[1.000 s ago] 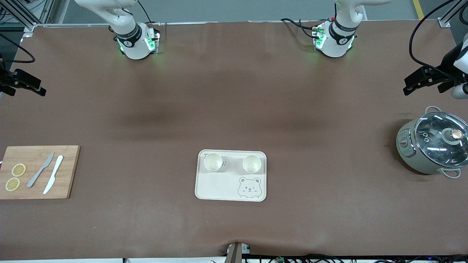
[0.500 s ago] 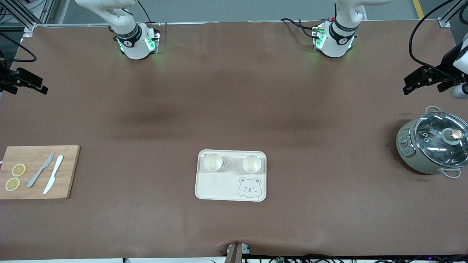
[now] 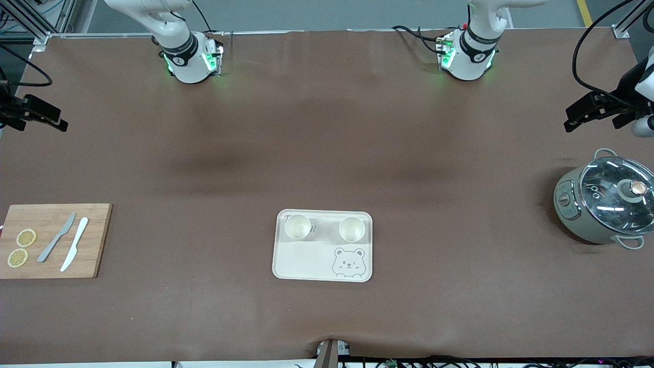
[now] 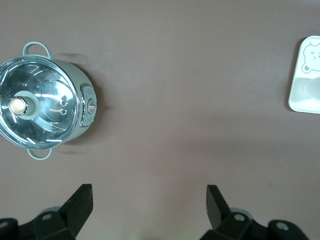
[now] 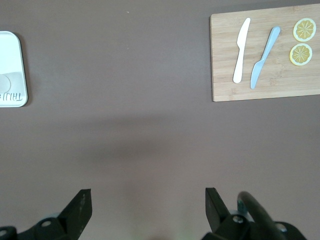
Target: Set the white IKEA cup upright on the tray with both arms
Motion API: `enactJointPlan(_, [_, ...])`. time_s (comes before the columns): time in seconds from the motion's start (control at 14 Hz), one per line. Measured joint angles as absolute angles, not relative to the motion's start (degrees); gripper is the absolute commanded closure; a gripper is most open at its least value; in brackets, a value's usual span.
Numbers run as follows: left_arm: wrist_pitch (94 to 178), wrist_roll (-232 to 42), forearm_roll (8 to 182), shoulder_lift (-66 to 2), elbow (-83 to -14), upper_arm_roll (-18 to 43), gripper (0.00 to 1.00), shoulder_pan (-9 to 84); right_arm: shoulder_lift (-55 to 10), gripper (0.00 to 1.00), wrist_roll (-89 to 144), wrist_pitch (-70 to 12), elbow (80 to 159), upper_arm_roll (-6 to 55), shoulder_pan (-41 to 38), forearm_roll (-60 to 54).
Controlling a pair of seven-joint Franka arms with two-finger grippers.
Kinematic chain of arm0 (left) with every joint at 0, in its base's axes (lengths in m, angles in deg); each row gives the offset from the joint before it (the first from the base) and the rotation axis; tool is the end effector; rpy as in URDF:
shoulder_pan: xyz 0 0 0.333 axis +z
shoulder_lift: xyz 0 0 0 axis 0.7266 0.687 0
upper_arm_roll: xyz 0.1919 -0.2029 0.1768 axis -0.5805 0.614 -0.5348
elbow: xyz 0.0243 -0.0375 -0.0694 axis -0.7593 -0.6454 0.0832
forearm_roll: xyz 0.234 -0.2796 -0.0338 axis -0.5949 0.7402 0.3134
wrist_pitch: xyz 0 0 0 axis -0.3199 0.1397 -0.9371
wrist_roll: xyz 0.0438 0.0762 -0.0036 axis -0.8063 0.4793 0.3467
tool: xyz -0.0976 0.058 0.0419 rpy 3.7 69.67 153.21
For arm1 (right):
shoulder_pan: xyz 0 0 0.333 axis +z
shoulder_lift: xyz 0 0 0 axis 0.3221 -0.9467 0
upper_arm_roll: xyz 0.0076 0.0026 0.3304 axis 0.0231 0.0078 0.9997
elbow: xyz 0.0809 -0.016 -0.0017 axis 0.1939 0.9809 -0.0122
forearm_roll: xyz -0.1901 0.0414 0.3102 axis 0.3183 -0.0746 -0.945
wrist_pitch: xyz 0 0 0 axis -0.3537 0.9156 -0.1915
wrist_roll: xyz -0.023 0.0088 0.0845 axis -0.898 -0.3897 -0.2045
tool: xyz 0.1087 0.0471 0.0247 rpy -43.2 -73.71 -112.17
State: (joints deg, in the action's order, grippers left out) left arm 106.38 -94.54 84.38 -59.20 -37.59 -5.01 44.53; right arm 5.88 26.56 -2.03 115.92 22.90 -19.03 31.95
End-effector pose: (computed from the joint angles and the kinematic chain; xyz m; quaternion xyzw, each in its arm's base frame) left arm 0.5131 -0.0214 0.6468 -0.9996 -0.0263 -0.0018 0.0117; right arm 0.4930 -0.0622 0.6189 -0.9991 0.0289 0.0223 0.0225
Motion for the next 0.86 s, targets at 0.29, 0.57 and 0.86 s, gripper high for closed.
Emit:
enactJointPlan(0.29, [106.4, -94.5, 84.4, -59.2, -37.2, -5.0, 0.00, 44.5, 5.9, 0.00, 26.6, -2.0, 115.8, 22.9, -19.0, 32.0])
enactJointPlan(0.57, [106.4, -94.5, 84.4, -59.2, -36.8, -5.0, 0.00, 44.5, 5.9, 0.00, 26.6, -2.0, 115.7, 22.9, -19.0, 32.0])
enactJointPlan(0.86, [106.4, -94.5, 84.4, -59.2, -36.6, -5.0, 0.00, 44.5, 5.9, 0.00, 26.6, -2.0, 115.7, 22.9, -19.1, 32.1])
